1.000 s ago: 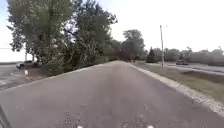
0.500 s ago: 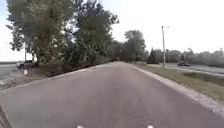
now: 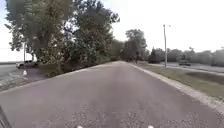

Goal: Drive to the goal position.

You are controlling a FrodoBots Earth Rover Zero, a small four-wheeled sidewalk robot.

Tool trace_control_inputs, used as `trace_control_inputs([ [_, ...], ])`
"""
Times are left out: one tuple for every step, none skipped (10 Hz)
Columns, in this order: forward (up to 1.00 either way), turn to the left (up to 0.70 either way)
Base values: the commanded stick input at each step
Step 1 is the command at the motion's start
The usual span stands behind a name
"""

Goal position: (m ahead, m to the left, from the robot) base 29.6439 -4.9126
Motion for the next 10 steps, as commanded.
trace_control_inputs([
  [0.7,0.0],
  [0.7,0.0],
  [0.7,0.0],
  [0.7,0.0],
  [0.7,0.0],
  [0.7,0.0],
  [0.7,0.0],
  [0.7,0.0],
  [0.7,0.0],
  [0.7,0.0],
])
